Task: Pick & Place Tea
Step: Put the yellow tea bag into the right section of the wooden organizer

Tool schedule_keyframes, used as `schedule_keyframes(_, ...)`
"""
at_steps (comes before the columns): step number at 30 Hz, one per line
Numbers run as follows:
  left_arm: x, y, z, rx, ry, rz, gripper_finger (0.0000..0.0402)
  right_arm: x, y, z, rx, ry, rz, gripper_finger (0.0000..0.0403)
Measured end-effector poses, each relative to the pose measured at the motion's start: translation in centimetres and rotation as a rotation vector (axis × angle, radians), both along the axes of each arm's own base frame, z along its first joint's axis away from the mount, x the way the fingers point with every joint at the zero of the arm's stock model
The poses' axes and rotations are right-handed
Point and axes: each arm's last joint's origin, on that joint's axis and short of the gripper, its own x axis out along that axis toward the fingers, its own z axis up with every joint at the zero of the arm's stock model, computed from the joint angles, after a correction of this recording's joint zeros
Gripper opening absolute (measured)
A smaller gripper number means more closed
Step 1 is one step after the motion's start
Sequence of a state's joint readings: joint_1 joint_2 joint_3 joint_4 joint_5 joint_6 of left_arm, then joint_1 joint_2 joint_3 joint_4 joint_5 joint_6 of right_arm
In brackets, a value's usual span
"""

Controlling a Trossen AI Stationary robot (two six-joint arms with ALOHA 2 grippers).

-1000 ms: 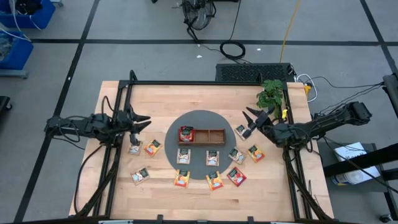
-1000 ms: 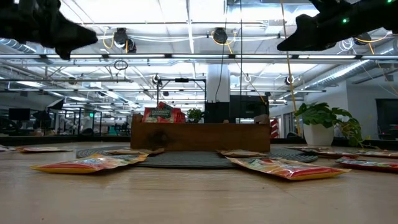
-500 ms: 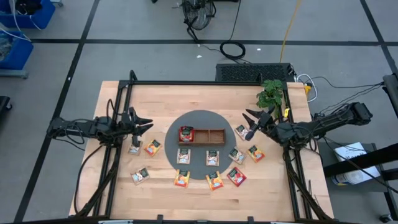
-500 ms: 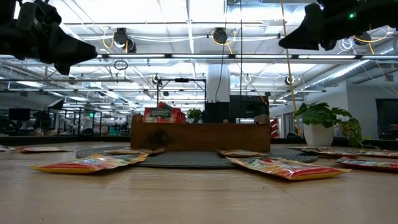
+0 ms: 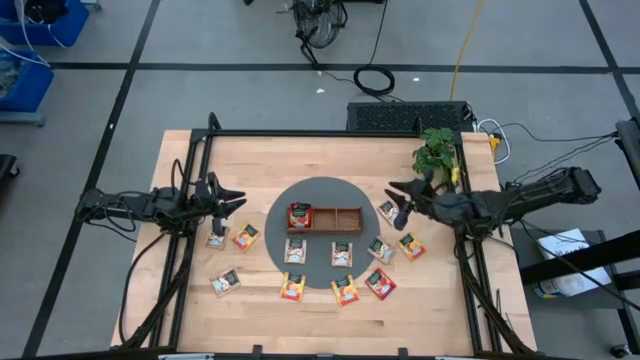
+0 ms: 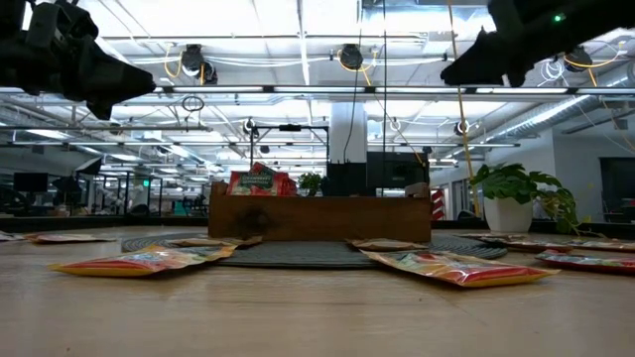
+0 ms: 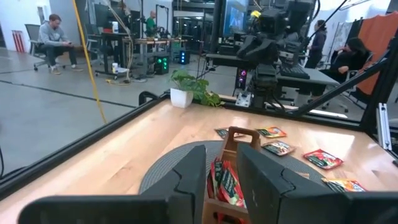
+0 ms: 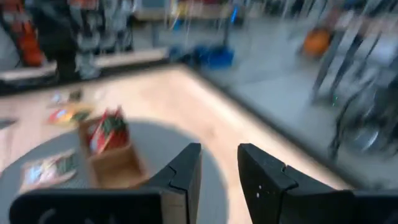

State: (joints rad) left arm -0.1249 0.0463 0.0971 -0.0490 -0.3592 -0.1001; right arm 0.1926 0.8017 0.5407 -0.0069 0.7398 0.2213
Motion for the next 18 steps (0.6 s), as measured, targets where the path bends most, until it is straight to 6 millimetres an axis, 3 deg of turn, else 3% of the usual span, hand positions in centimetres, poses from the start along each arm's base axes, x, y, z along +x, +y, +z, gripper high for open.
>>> schedule_keyframes(5,0.0,0.0,0.0,0.0,0.0,0.0,0.0093,0.5,-2.3,0.4,0.172,0.313,-0.129,0.0091)
schedule_keyframes(9,0.0,0.0,0.0,0.0,0.0,0.001,0.0093,0.7,-3.8,-0.9,0.391,0.531,-0.125,0.0102)
schedule_keyframes(13,0.0,0.0,0.0,0.0,0.0,0.001,0.0093,1.0,-4.4,-2.8,0.655,0.661,-0.125,0.0149)
schedule_keyframes(18,0.0,0.0,0.0,-0.001,0.0,0.001,0.0093,2.1,-5.3,-4.9,0.694,0.699,-0.182,0.0226)
